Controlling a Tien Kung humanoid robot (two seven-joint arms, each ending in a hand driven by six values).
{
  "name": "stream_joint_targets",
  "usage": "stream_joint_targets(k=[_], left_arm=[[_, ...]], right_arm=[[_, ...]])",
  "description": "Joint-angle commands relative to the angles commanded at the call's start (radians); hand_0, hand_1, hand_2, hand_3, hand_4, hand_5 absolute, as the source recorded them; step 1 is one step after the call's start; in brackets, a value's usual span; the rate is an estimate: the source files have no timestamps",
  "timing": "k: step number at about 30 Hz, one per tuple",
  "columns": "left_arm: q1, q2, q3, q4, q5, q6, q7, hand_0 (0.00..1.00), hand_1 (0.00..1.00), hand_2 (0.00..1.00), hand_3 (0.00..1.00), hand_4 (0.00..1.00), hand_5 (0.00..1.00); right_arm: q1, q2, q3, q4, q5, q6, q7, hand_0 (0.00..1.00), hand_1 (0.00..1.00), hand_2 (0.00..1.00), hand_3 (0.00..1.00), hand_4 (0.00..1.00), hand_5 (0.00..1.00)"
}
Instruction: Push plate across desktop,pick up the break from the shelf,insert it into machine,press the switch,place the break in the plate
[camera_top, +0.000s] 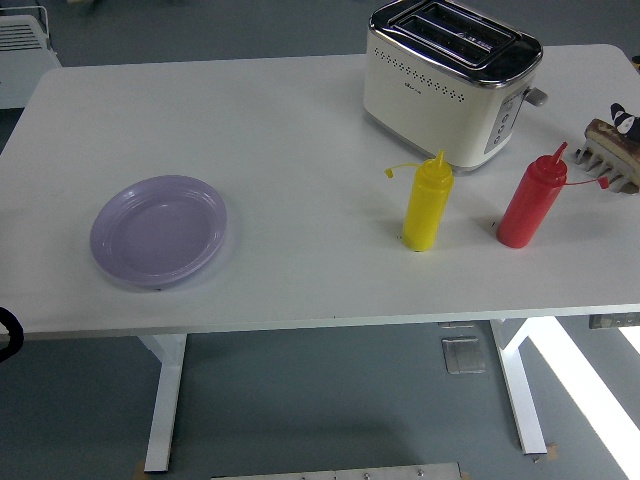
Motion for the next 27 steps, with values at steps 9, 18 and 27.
stream_joint_targets(k=[9, 18, 27], left_arm=[[-0.027, -0.004, 0.063, 0.086, 0.048, -0.002, -0.043, 0.822, 0.774, 0.717, 0.732, 0.623, 0.965], [-0.070, -0.015, 0.130, 0.181, 0.065, -0.008, -0.051, 0.838, 0.781, 0.728, 0.748, 0.655, 0.980], [-0.102, -0.025, 0.171, 0.238, 0.054, -0.014, -0.049, 0.839, 0.782, 0.732, 0.750, 0.667, 0.989]], right_arm=[[0.011, 0.008, -0.025, -0.019, -0.153, 0.008, -0.021, 0.807, 0.796, 0.829, 0.817, 0.751, 0.139], [0.016, 0.020, -0.049, -0.066, -0.148, 0.000, -0.027, 0.800, 0.795, 0.824, 0.819, 0.769, 0.153], [0.031, 0.030, -0.079, -0.134, -0.127, -0.006, -0.030, 0.796, 0.791, 0.818, 0.818, 0.780, 0.172]])
